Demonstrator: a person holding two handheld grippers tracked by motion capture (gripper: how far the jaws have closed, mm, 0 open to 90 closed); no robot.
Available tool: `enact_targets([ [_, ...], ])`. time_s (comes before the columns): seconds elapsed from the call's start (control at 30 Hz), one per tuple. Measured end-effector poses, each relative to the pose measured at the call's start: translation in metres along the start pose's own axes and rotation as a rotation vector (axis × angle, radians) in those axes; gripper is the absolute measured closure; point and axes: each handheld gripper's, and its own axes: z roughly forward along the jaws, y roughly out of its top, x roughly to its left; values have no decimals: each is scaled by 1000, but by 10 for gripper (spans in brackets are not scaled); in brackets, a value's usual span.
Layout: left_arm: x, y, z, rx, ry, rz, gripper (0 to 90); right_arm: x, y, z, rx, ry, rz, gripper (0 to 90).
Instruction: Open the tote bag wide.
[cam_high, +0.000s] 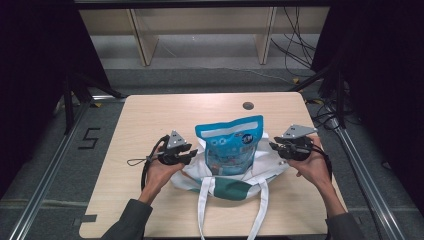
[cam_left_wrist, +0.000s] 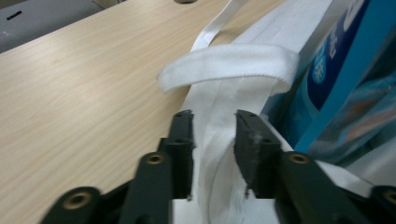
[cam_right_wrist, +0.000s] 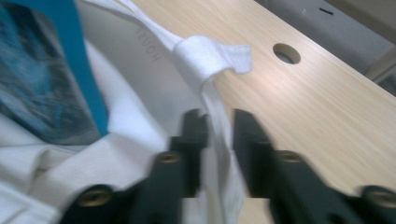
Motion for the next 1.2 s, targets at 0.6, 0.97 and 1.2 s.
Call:
enact_targets([
  [0.6,20,-18,65,118,12,-22,885,-9,-28,69,136,27,73,888],
  [0.97,19,-1,29,-14,37,-95,797,-10,-26,61,79,-17,160,774],
  [1.2,-14,1,-7,-77,-97,-98,796,-9,-10,10,-42,-26,141,714],
])
